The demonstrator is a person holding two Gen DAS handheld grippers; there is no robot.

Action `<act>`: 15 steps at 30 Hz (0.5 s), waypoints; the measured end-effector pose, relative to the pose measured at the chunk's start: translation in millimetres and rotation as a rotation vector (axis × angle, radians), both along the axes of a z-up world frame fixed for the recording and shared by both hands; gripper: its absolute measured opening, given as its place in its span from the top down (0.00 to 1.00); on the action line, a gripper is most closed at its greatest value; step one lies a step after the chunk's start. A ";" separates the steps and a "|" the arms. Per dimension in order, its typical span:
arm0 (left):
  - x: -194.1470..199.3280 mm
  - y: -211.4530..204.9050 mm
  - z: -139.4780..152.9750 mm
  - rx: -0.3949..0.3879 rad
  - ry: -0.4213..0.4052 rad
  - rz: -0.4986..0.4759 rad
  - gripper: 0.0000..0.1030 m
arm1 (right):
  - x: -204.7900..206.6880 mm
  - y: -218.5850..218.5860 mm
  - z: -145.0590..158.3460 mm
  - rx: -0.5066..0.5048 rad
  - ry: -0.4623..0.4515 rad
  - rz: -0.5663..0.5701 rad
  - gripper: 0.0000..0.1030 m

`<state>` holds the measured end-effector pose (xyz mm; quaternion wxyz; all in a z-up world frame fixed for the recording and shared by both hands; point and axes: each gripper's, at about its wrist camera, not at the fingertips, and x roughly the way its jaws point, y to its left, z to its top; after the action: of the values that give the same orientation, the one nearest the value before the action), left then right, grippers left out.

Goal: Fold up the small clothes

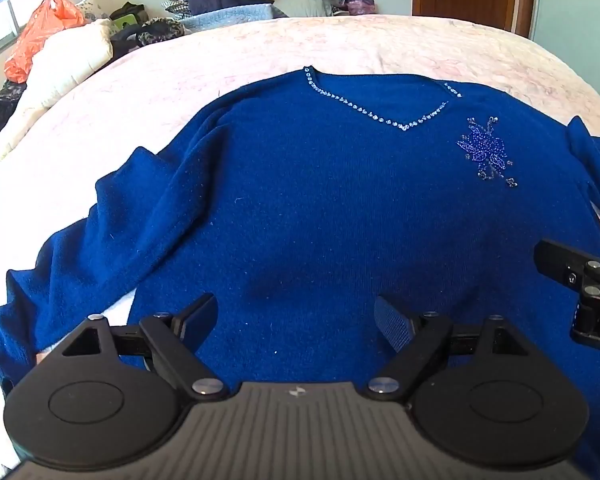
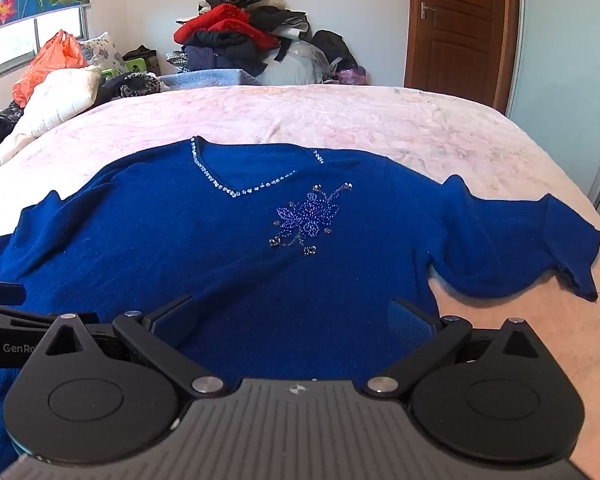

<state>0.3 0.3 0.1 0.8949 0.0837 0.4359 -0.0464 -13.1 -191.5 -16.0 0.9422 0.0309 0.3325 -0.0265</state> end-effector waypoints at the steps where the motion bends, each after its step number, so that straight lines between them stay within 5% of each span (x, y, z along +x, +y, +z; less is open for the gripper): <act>1: 0.0 0.2 0.1 -0.002 0.000 0.000 0.17 | 0.3 -0.5 0.3 0.000 0.000 0.000 0.01; 15: -3.0 3.7 -0.1 -0.017 -0.029 0.011 0.17 | 0.7 -2.3 -3.9 0.013 0.009 -0.013 0.01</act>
<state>-2.7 4.0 0.1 0.9021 0.0744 0.4228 -0.0438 -12.4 -193.8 -19.9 0.9403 0.0393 0.3368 -0.0306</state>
